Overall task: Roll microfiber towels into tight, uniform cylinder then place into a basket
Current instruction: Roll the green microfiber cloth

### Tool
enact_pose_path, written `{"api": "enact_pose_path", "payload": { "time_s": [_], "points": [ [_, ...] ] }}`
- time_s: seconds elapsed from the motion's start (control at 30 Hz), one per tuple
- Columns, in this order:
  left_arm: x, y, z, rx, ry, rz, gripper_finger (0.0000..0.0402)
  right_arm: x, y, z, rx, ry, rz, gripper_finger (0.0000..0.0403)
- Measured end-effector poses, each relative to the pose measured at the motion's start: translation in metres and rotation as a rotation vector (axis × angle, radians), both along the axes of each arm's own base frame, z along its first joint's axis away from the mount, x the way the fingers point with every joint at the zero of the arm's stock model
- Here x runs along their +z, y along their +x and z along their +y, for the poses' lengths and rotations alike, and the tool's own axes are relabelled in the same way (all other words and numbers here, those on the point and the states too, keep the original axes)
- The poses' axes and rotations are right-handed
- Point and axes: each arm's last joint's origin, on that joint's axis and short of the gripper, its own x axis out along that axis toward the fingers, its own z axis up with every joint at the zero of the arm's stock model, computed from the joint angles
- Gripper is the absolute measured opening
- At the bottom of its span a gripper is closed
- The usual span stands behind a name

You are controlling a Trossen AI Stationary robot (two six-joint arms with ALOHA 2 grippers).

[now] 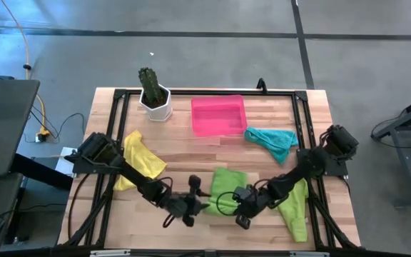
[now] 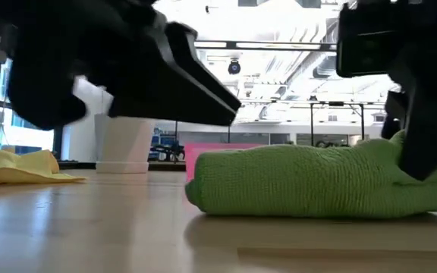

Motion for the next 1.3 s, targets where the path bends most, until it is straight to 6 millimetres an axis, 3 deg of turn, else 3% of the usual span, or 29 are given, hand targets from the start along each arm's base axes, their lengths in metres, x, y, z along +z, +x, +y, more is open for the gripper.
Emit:
{"api": "enact_pose_path", "payload": {
  "time_s": [0.17, 0.47, 0.77, 1.0, 1.3],
  "points": [
    [-0.003, 0.011, 0.027, 0.039, -0.042, 0.017, 0.0161, 0.0, -0.004, 0.006, -0.011, -0.023, -0.022, 0.0001],
    [-0.004, 0.022, 0.059, -0.096, -0.198, 0.067, 0.0161, -0.002, -0.006, 0.002, 0.094, -0.131, -0.021, 0.0001],
    [-0.008, 0.03, 0.094, -0.008, -0.328, 0.061, 0.0161, -0.003, -0.004, -0.004, 0.225, -0.242, -0.037, 0.0001],
    [-0.035, 0.031, 0.102, 0.019, -0.389, 0.134, 0.0161, -0.003, 0.002, -0.013, 0.341, -0.315, -0.057, 0.0001],
    [-0.044, 0.022, 0.092, 0.138, -0.494, 0.263, 0.0161, -0.003, 0.008, -0.023, 0.509, -0.427, -0.095, 0.0001]
  ]
}}
